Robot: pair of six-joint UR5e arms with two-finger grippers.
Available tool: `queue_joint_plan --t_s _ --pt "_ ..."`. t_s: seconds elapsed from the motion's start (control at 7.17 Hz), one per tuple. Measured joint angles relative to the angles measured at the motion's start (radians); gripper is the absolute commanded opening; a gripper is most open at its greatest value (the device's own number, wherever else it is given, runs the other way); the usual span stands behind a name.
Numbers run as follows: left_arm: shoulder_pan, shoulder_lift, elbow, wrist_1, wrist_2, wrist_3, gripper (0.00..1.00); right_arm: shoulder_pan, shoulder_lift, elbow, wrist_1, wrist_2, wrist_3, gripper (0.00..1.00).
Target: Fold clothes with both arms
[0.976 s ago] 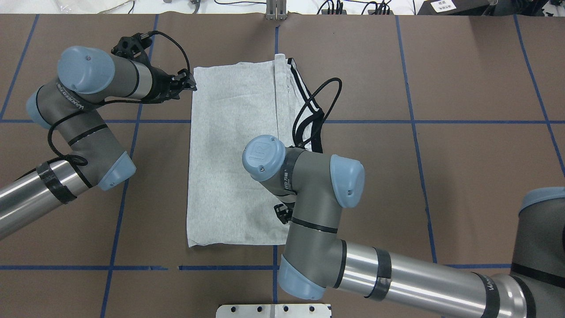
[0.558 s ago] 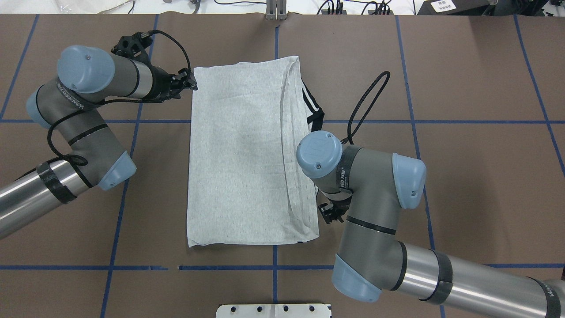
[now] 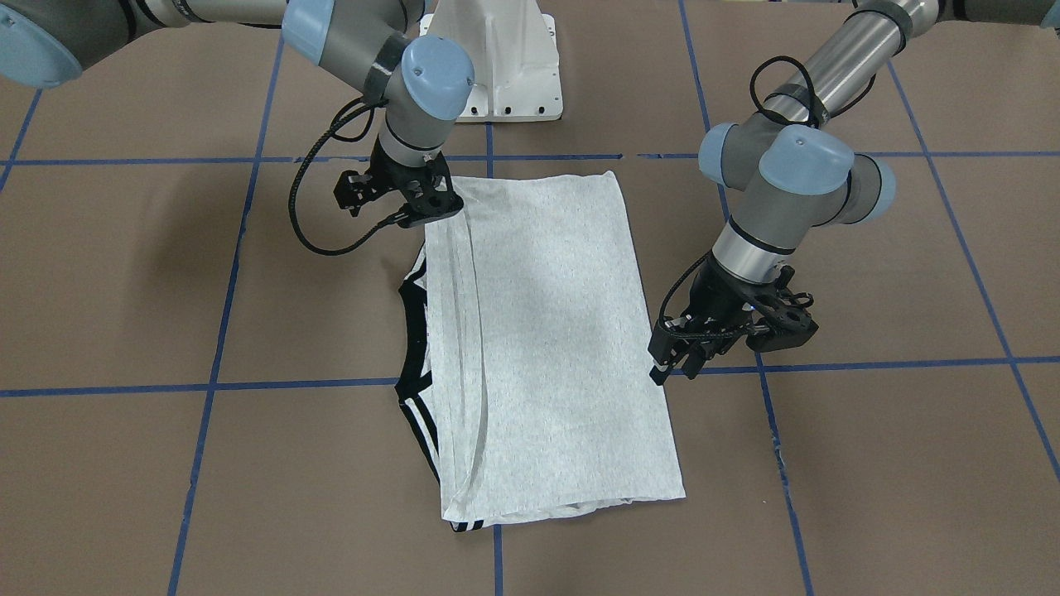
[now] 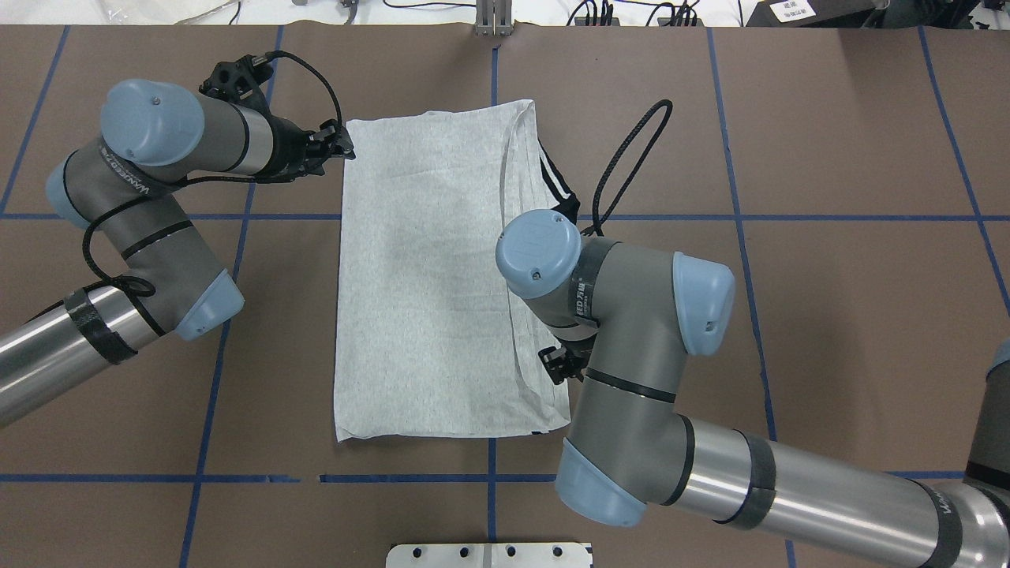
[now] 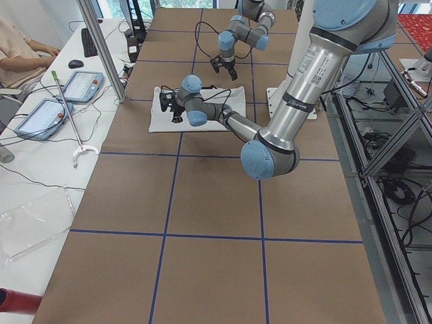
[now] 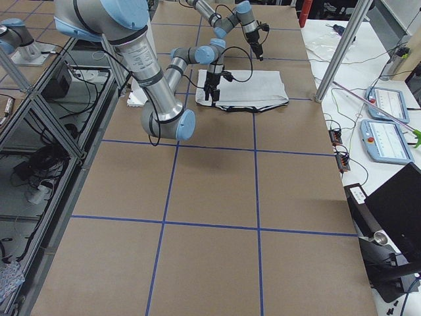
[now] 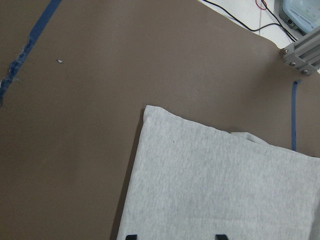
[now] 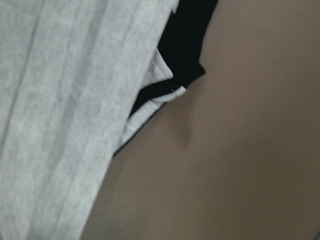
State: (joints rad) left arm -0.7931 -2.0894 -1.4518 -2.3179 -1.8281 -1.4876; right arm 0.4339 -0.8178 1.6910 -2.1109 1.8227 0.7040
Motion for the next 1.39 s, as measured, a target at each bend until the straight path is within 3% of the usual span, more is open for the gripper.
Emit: queue_joint_plan --t_s 0.56,1.39 --pt "0.000 0.000 -0.005 0.000 0.000 -0.001 0.61 -0.008 0.164 -0.207 0.079 0.003 0.080 1.00" --pt "0.001 0.001 -0.004 0.002 0.000 -0.002 0.61 -0.039 0.154 -0.247 0.080 0.004 0.089 1.00"
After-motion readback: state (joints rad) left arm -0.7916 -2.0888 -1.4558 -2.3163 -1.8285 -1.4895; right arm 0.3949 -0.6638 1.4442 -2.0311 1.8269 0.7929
